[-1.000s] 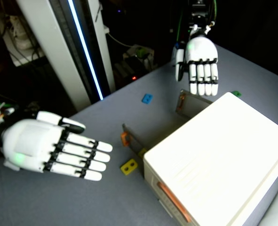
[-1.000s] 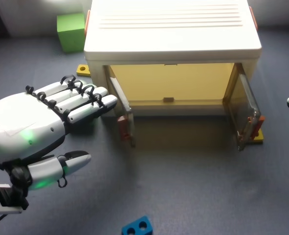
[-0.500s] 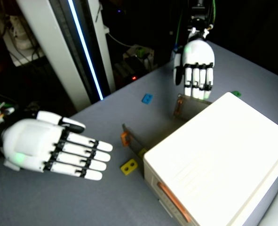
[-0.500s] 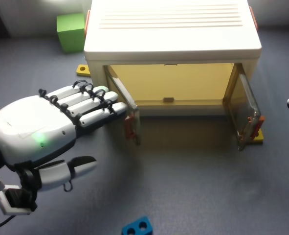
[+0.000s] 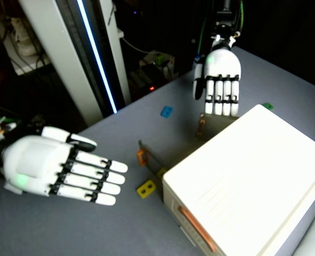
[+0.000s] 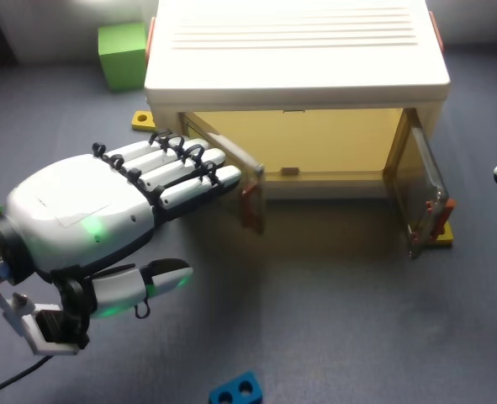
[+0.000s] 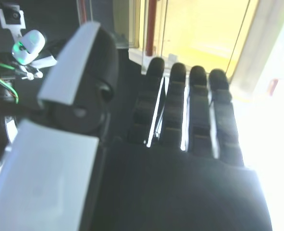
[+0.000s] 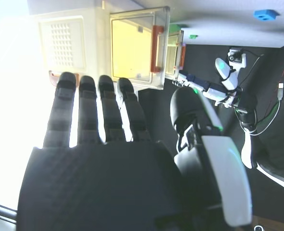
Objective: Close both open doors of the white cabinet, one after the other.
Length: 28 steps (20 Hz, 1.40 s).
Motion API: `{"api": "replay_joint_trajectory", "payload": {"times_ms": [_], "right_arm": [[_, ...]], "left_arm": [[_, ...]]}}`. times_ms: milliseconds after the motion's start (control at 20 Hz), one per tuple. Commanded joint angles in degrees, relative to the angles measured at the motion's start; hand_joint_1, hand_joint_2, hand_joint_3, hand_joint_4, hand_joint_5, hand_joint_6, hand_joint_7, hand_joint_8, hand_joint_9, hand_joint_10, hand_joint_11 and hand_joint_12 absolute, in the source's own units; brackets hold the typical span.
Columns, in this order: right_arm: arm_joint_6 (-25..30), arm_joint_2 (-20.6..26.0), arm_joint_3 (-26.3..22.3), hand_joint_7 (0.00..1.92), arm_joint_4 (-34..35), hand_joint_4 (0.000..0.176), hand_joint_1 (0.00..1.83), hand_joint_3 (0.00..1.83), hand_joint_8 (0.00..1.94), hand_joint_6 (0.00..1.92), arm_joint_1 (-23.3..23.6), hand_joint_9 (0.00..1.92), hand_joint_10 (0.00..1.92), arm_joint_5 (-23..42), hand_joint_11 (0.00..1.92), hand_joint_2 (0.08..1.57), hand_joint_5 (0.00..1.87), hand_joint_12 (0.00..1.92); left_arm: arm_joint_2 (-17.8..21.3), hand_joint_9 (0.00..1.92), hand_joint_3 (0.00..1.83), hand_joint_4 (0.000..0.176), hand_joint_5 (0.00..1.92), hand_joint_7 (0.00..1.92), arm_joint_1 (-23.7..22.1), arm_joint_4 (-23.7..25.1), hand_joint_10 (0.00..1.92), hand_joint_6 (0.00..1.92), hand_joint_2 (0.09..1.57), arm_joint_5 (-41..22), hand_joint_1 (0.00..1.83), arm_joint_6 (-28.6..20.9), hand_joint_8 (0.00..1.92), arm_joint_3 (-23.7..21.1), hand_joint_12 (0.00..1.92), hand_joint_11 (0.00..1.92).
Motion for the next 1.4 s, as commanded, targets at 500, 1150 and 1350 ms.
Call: {"api": "replay_joint_trajectory", "payload": {"times_ms": [500, 1150, 1350], "right_arm": [[0.3, -0.2, 0.2, 0.06, 1.8, 0.0, 0.07, 0.0, 0.01, 0.01, 0.3, 0.0, 0.0, 6.6, 0.04, 1.5, 0.14, 0.01], [0.3, -0.4, 0.1, 0.06, 1.8, 0.0, 0.06, 0.0, 0.01, 0.02, 0.3, 0.0, 0.0, 6.6, 0.05, 1.5, 0.17, 0.01], [0.5, -0.4, 0.1, 0.06, 1.8, 0.0, 0.0, 0.0, 0.0, 0.0, 0.3, 0.0, 0.0, 6.6, 0.07, 1.49, 0.15, 0.01]], "left_arm": [[-4.6, 0.17, 0.0, 0.0, 0.12, 0.13, -4.5, 0.0, 0.0, 0.0, 1.35, -3.4, 0.55, -0.1, 0.0, 3.2, 0.54, 0.03], [-6.0, 0.05, 0.01, 0.0, 0.04, 0.0, -6.6, -0.1, 0.01, 0.0, 1.39, -3.5, 0.48, 0.4, 0.0, 4.0, 0.65, 0.0], [-2.9, 0.11, 0.0, 0.0, 0.06, 0.02, -4.0, 0.0, 0.01, 0.01, 1.44, -6.6, 0.31, 0.0, 0.0, 1.3, 1.04, 0.0]]}}
